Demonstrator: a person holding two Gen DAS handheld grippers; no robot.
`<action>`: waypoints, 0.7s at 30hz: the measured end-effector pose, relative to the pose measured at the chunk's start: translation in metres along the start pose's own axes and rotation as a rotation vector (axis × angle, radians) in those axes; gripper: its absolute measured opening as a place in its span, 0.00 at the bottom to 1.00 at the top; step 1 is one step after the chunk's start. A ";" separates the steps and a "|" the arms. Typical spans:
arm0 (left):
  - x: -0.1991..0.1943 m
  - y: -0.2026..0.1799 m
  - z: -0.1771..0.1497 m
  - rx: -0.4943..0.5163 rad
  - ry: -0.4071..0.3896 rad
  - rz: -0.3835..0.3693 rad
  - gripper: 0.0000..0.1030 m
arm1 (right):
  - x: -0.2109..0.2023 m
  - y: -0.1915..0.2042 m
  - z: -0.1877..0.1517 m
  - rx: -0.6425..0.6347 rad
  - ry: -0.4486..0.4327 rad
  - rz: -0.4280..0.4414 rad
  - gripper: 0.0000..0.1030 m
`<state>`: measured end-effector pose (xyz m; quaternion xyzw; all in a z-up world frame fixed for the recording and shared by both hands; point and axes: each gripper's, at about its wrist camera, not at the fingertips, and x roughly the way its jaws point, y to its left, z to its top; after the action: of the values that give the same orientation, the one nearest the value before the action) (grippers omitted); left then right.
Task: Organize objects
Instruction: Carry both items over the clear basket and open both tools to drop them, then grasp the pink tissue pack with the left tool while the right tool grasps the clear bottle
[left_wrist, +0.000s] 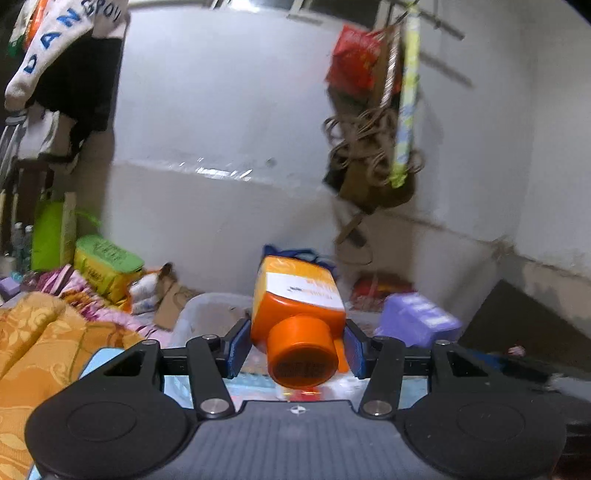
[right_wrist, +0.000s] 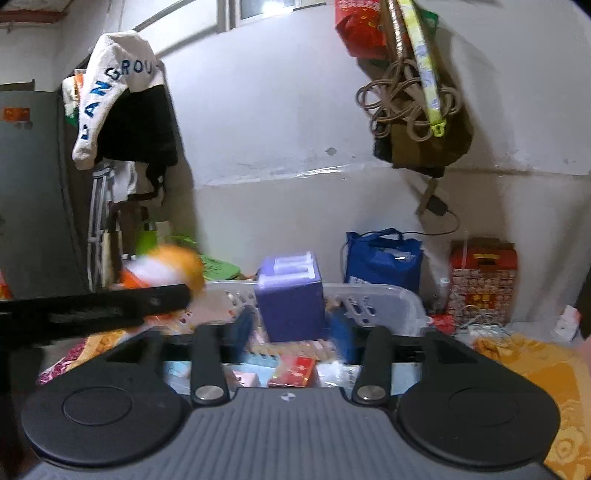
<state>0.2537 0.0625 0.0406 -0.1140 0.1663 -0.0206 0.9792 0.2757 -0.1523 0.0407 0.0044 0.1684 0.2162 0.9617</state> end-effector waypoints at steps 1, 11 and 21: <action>0.006 0.001 -0.001 0.010 0.003 0.037 0.81 | -0.004 0.000 -0.003 0.003 -0.016 -0.015 0.91; -0.055 0.014 -0.044 0.058 0.049 -0.013 1.00 | -0.068 -0.014 -0.048 0.104 0.050 -0.028 1.00; -0.018 -0.021 -0.116 0.198 0.326 -0.013 0.85 | -0.055 -0.081 -0.093 0.322 0.242 -0.109 1.00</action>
<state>0.1981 0.0183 -0.0550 -0.0132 0.3191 -0.0614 0.9456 0.2318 -0.2545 -0.0362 0.1231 0.3152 0.1330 0.9316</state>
